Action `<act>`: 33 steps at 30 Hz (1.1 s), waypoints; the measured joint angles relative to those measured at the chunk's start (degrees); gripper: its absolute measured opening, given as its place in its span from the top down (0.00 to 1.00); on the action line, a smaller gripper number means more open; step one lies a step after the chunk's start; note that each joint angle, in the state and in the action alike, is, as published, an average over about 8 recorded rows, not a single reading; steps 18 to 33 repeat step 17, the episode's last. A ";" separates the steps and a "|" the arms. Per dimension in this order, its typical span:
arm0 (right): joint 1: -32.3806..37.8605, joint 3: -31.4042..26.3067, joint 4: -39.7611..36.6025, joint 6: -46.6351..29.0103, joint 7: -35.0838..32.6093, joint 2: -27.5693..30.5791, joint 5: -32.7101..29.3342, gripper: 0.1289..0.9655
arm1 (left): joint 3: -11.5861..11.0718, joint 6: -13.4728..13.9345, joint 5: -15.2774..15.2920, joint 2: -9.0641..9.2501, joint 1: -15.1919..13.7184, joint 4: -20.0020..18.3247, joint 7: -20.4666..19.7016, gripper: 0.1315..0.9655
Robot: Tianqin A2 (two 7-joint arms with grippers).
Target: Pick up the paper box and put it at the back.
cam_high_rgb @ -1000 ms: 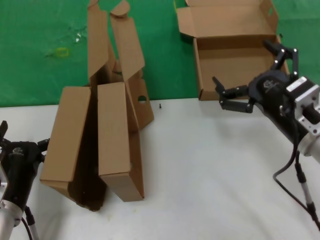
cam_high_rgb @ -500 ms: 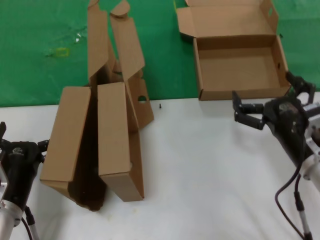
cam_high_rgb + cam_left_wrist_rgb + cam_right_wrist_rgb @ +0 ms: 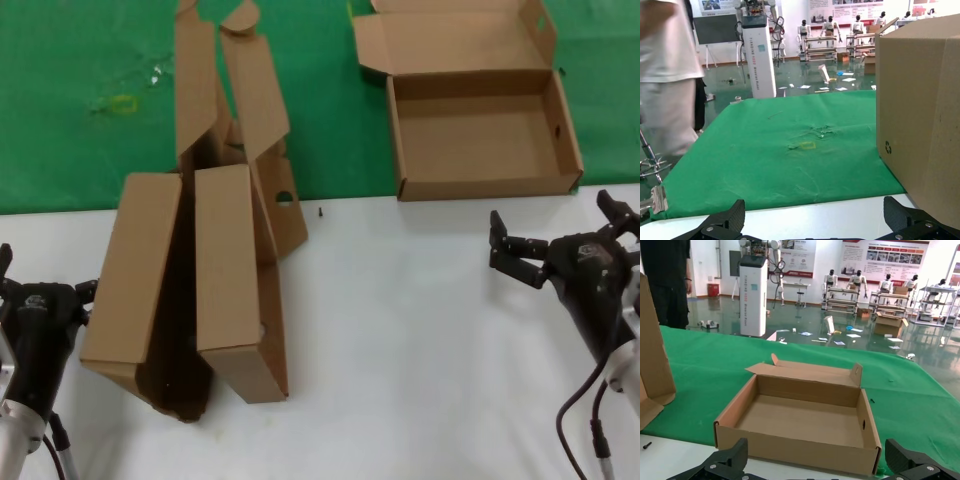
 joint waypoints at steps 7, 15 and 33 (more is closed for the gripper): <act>-0.01 0.00 -0.01 0.03 -0.01 0.00 0.02 0.00 | 0.00 0.00 0.00 0.00 0.00 0.00 0.00 0.00; -0.01 0.00 -0.01 0.03 -0.01 0.00 0.02 0.00 | 0.00 0.00 0.00 0.00 0.00 0.00 0.00 0.00; -0.01 0.00 -0.01 0.03 -0.01 0.00 0.02 0.00 | 0.00 0.00 0.00 0.00 0.00 0.00 0.00 0.00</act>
